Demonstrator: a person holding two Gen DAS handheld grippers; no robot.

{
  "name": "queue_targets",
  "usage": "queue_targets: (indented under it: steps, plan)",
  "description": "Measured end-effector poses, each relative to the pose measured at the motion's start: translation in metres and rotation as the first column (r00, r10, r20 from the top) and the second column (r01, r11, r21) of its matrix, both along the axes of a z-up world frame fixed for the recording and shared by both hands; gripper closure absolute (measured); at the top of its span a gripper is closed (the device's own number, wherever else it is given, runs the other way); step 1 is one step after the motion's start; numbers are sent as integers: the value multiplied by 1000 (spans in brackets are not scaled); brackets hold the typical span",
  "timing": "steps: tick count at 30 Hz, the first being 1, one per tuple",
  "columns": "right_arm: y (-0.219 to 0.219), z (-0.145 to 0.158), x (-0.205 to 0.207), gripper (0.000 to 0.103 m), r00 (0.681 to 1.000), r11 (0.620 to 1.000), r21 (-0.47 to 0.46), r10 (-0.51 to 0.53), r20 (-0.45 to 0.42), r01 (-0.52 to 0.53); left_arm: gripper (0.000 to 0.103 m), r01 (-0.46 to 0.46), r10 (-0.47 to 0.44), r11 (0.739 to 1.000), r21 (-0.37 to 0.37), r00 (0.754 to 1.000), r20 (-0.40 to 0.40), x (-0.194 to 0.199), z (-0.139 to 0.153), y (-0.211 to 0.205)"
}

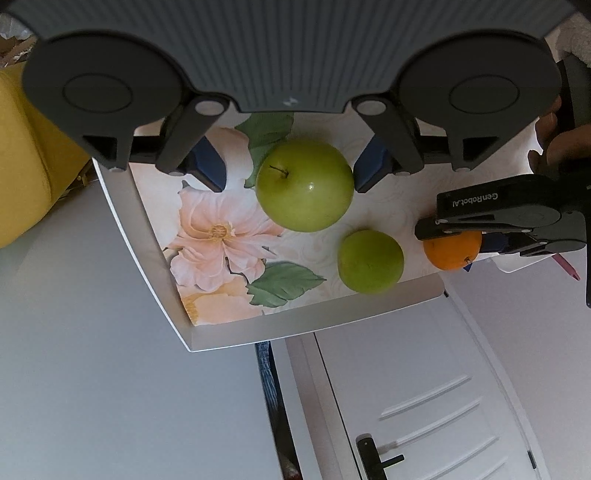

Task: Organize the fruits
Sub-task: 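Grasp an orange with the left tool while the right tool grasps a green apple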

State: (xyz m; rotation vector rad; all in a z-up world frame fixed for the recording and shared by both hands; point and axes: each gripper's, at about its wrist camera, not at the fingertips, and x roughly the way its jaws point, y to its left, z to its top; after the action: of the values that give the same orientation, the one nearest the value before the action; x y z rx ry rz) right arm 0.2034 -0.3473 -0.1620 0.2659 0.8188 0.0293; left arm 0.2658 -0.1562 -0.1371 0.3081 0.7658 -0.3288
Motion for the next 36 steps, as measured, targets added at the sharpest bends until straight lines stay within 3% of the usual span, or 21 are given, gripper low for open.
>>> queue_targets:
  steps: [10, 13, 25, 36]
  plan:
    - [2, -2, 6, 22, 1000, 1000, 6, 15, 2, -15, 37, 13, -13, 1000, 8, 1000, 1, -5, 1, 1]
    - [3, -2, 6, 30, 999, 999, 17, 31, 11, -31, 37, 14, -14, 1000, 8, 1000, 0, -9, 1, 1]
    - [11, 6, 3, 31, 998, 998, -9, 56, 23, -55, 37, -4, 4, 1000, -7, 1000, 13, -32, 9, 6]
    - [30, 35, -5, 31, 988, 990, -42, 140, 63, -138, 37, -63, 65, 997, -42, 997, 44, -65, 39, 25]
